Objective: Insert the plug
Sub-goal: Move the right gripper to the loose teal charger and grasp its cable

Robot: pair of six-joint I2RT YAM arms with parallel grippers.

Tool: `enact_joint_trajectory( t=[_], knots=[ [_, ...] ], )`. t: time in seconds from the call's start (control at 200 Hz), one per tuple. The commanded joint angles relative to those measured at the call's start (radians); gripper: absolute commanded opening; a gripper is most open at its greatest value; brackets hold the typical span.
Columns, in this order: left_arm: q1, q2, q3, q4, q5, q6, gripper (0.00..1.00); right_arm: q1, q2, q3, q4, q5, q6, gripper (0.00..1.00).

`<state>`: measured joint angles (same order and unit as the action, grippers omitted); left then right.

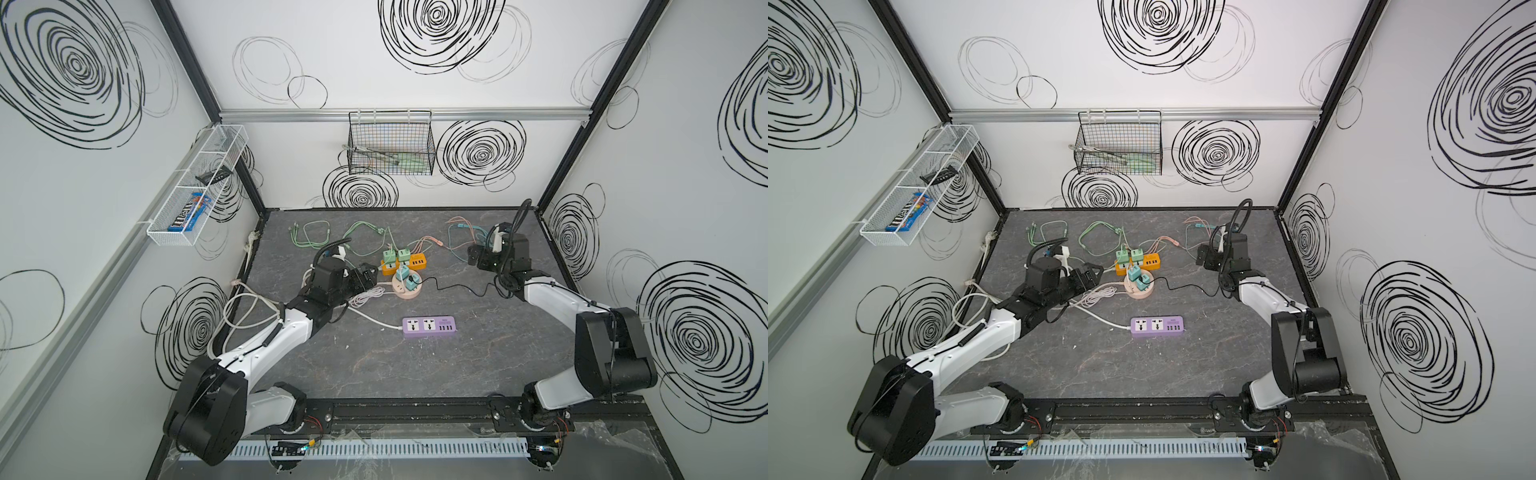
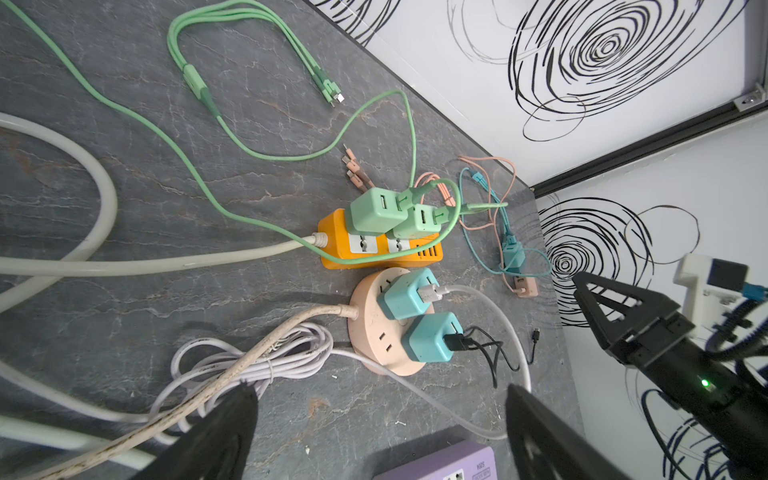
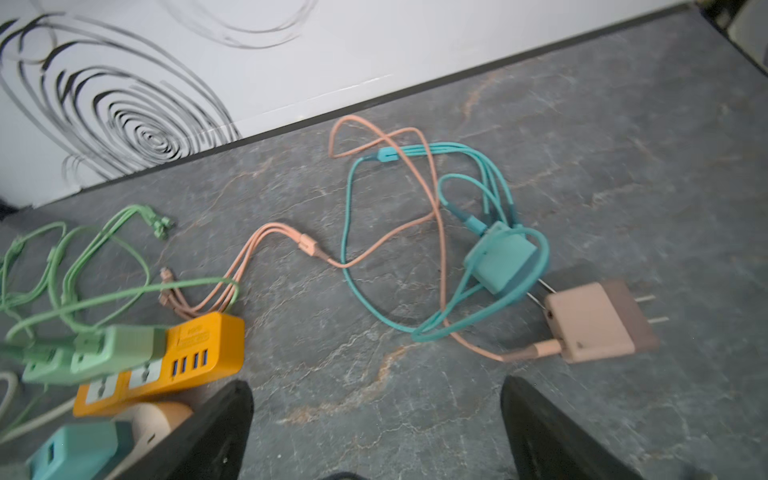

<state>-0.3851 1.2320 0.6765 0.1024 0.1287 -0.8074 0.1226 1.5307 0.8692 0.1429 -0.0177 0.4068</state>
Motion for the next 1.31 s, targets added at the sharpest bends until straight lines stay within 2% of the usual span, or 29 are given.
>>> enact_joint_trajectory(
  t=[0.0,0.145,0.345,0.485,0.585,0.64,0.705,0.77,0.8,1.036,1.301],
  knots=[
    [0.014,0.009,0.001,0.05,0.023,0.013,0.96,-0.033,0.031,0.023,-0.086,0.007,0.16,0.97],
    [0.02,0.024,0.005,0.05,0.035,0.01,0.96,-0.062,0.069,0.027,-0.048,-0.038,0.181,0.96],
    [0.022,0.037,0.001,0.053,0.047,0.002,0.96,-0.072,0.179,0.12,-0.077,-0.083,0.175,0.93],
    [0.023,0.038,-0.001,0.048,0.047,0.002,0.96,-0.074,0.247,0.175,-0.053,-0.094,0.167,0.83],
    [0.025,0.034,-0.006,0.042,0.043,0.001,0.96,-0.074,0.281,0.221,-0.055,-0.081,0.166,0.61],
    [0.026,0.032,-0.009,0.04,0.043,0.003,0.96,-0.074,0.281,0.234,-0.044,-0.085,0.148,0.45],
    [0.029,0.028,-0.009,0.035,0.041,0.004,0.96,-0.074,0.259,0.237,-0.029,-0.087,0.127,0.31],
    [0.032,0.026,-0.009,0.031,0.039,0.007,0.96,-0.074,0.224,0.228,0.0,-0.084,0.102,0.11],
    [0.032,0.026,-0.009,0.031,0.04,0.009,0.96,-0.073,0.207,0.222,0.012,-0.082,0.088,0.06],
    [0.032,0.032,0.012,0.01,0.038,0.049,0.96,-0.075,0.05,0.218,0.001,-0.065,-0.031,0.01],
    [0.015,0.041,0.053,-0.047,0.002,0.109,0.96,-0.074,-0.156,0.124,0.113,-0.09,-0.182,0.0]
  ],
)
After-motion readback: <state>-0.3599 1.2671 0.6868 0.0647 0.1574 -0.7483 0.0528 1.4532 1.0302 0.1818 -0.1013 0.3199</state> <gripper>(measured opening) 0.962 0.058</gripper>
